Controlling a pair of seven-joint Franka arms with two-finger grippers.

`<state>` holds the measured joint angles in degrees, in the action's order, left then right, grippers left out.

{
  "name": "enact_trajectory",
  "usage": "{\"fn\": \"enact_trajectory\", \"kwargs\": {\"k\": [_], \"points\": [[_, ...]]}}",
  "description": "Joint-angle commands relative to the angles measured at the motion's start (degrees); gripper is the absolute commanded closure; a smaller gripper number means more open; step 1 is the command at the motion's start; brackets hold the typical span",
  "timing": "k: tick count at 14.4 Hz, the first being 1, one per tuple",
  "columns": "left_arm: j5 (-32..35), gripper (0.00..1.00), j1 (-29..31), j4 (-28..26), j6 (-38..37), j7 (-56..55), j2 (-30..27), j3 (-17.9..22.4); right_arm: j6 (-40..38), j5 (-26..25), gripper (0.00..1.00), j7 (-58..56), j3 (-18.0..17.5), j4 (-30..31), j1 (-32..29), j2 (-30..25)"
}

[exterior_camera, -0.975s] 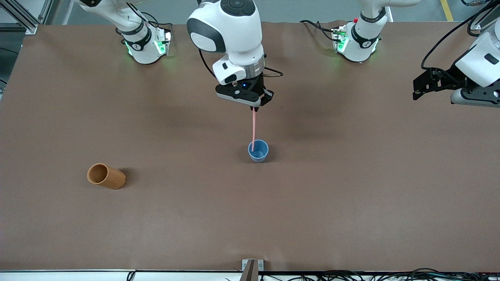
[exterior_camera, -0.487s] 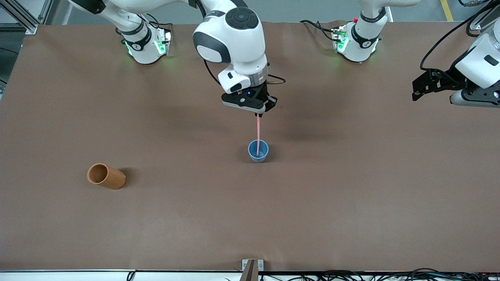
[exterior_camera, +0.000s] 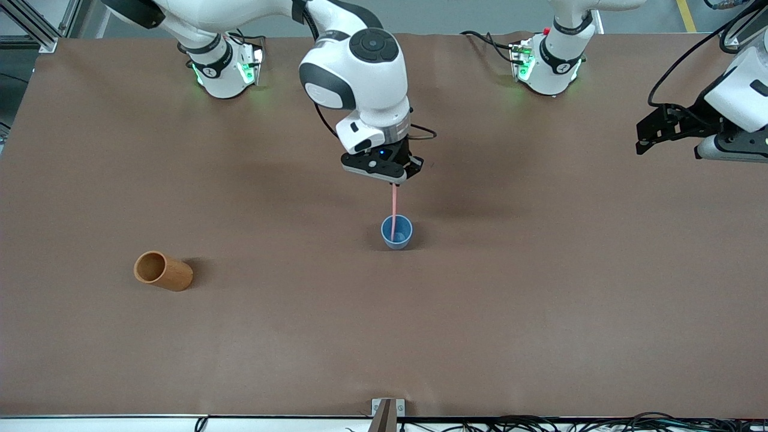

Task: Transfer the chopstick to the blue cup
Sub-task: 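Lower the chopstick into the blue cup and open the right gripper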

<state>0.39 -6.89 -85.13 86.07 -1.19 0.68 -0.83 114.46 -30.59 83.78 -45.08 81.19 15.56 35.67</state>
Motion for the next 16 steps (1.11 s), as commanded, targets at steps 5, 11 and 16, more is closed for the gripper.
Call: {"fn": "enact_trajectory", "kwargs": {"k": [5, 11, 16], "points": [[0.0, 0.00, 0.2, 1.6, -1.1, 0.0, 0.5, -0.1, 0.3, -1.0, 0.41, 0.0, -0.6, 0.1, -1.6, -0.6], [-0.2, 0.00, 0.1, 1.7, -1.1, 0.4, 0.3, -0.1, -7.5, 5.0, 0.00, -9.4, -1.5, -0.2, -8.9, -8.0], [-0.6, 0.00, -0.1, 1.7, -1.1, 0.5, 0.1, -0.2, -13.2, 14.6, 0.00, -28.5, 10.9, -0.2, -11.0, -18.4]]}}
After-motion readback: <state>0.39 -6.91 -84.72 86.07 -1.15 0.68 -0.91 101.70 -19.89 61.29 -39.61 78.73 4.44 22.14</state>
